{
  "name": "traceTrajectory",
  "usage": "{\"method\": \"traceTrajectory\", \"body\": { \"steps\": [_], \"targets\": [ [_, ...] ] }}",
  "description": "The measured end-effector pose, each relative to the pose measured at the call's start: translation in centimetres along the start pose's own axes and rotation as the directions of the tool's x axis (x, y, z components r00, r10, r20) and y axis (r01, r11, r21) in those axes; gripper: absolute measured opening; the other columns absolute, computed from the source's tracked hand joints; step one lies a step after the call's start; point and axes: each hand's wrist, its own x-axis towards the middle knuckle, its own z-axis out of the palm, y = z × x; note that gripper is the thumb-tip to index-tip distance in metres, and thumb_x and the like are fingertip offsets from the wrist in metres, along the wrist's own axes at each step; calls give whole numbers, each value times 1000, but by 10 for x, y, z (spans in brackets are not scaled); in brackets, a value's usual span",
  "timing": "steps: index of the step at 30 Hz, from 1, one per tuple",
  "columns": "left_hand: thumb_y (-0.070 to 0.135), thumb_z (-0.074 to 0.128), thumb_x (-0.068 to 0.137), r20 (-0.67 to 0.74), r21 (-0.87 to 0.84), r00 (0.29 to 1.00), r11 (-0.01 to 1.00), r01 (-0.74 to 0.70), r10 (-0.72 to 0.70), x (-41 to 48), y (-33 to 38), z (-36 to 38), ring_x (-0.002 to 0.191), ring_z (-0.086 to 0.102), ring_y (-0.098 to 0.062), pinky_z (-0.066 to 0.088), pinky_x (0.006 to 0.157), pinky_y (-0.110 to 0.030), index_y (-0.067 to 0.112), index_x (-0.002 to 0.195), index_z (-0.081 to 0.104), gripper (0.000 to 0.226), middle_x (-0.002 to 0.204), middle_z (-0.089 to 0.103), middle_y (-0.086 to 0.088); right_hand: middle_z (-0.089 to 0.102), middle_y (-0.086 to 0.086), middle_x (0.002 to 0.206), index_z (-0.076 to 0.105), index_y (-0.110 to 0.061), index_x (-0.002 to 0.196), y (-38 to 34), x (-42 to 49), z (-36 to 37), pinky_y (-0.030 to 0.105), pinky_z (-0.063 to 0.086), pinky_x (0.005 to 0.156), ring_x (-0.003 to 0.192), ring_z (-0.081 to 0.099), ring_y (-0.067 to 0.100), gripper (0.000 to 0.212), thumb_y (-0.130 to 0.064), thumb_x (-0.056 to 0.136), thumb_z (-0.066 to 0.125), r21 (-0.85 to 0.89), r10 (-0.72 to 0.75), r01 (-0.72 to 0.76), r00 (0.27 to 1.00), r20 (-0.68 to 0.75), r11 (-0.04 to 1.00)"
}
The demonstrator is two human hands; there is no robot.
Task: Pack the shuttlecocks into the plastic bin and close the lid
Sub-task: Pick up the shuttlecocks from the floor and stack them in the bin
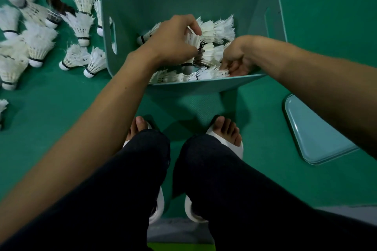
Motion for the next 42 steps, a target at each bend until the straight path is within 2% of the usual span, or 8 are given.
{"method": "traceTrajectory", "body": {
  "steps": [4, 8, 11, 13, 20, 23, 32, 42],
  "targets": [
    [10, 76, 78, -12, -3, 999, 999, -46, 46, -5, 4, 0, 75, 56, -14, 46, 67, -27, 24, 114, 67, 40, 133, 45, -6, 67, 9, 77, 62, -4, 90, 0, -15, 1, 33, 61, 61, 63, 64, 25, 28, -29, 91, 75, -311, -149, 83, 970, -193, 947],
    [6, 82, 77, 5, -54, 998, 997, -63, 64, -6, 7, -7, 107, 61, -20, 61, 73, -28, 21, 124, 58, 55, 132, 32, -2, 71, 15, 93, 64, -4, 99, -2, -44, -14, 39, 62, 76, 76, 73, 29, 28, -25, 85, 76, -275, -448, 356, 754, -480, 893],
    [4, 84, 76, 41, -102, 995, 991, -87, 91, 0, 13, -10, 117, 56, -17, 61, 68, -22, 21, 128, 54, 62, 134, 32, 0, 76, 17, 94, 75, 2, 97, 2, -73, -28, 34, 63, 69, 75, 72, 19, 18, -9, 85, 67, 25, -583, 639, 717, -383, 769],
    [5, 84, 72, 48, -152, 991, 982, -116, 125, 6, 17, -8, 115, 59, -18, 59, 66, -21, 20, 128, 53, 66, 137, 38, -3, 77, 12, 95, 78, -6, 94, 9, -87, -30, 37, 61, 75, 79, 68, 14, 18, -14, 83, 67, -69, -691, 706, 662, -289, 705],
    [11, 88, 67, 5, -259, 986, 952, -160, 167, 25, 31, 18, 96, 58, -10, 54, 72, -23, 7, 127, 52, 69, 122, 55, -3, 76, 15, 97, 80, -15, 100, 27, -84, -42, 36, 53, 83, 90, 67, 30, 19, -24, 85, 73, -607, -805, 540, 484, -342, 583],
    [21, 79, 74, 64, 238, 963, 933, -269, 262, 35, 35, 41, 103, 58, -27, 54, 81, -39, 8, 123, 56, 56, 121, 55, -11, 70, 26, 102, 76, -11, 110, 29, -81, -49, 44, 50, 78, 95, 64, 44, 28, -21, 85, 67, -720, -775, 327, 427, -465, 612],
    [42, 61, 85, 467, 602, 839, 595, -533, 280, 59, 40, 80, 133, 39, -36, 43, 96, -36, 21, 133, 63, 53, 143, 47, -16, 55, 23, 88, 70, -2, 102, 35, -73, -39, 41, 43, 70, 83, 54, 41, 29, -20, 80, 66, -651, -671, 212, 408, -619, 729],
    [23, 82, 75, 391, 381, 858, 790, -480, 332, 38, 26, 46, 109, 53, -22, 46, 87, -35, 21, 79, 75, 8, 101, 61, 0, 64, 23, 81, 72, -3, 87, 43, -64, -39, 36, 42, 61, 74, 59, 40, 23, -20, 79, 58, -556, -623, 282, 338, -706, 782]
  ]
}}
